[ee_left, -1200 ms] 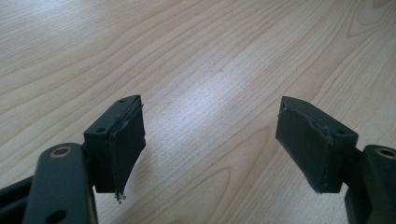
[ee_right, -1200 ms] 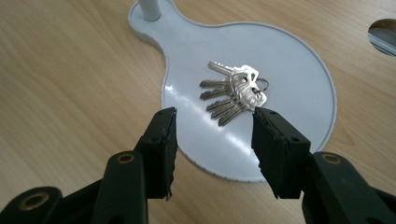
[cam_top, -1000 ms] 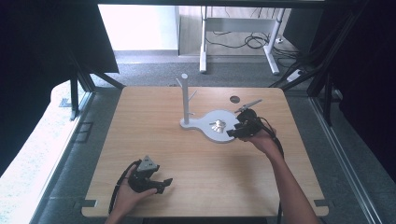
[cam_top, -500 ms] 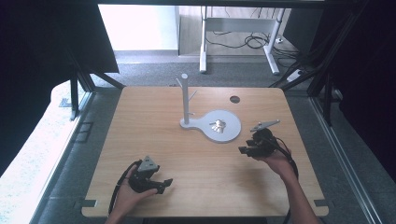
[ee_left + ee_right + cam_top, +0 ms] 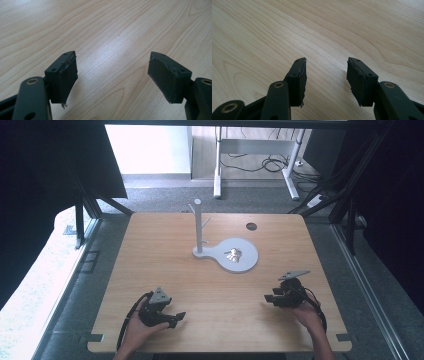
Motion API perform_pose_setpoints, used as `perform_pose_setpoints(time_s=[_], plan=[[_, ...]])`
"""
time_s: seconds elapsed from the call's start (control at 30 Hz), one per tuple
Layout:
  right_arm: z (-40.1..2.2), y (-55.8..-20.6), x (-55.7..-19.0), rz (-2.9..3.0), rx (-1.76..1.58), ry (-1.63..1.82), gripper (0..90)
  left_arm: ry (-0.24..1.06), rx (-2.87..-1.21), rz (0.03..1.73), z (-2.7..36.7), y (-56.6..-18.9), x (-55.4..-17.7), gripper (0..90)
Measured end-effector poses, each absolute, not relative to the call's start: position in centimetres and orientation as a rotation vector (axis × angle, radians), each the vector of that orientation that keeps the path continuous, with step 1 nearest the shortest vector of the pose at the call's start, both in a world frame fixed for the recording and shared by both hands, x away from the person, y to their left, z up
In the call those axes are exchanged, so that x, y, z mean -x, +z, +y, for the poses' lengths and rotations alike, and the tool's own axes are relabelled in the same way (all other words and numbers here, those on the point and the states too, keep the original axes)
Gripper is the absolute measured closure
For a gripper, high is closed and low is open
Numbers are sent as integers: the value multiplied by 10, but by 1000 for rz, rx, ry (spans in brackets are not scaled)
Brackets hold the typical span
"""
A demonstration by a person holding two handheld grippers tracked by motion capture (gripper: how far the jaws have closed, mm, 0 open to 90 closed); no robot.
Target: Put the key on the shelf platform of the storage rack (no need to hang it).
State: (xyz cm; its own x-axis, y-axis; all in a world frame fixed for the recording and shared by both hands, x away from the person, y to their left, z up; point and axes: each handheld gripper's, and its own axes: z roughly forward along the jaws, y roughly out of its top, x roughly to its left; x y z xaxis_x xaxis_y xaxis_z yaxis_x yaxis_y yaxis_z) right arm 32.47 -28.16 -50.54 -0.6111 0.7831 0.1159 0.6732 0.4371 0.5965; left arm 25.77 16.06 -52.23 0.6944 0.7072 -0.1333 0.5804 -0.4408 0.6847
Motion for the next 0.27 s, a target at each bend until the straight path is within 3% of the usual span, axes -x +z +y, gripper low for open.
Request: perform_pose_setpoints(time_s=[0.27], plan=[[-279,-506,-325,2500,-1288,889,492,222,-2173,972,161,-522,-258,238]])
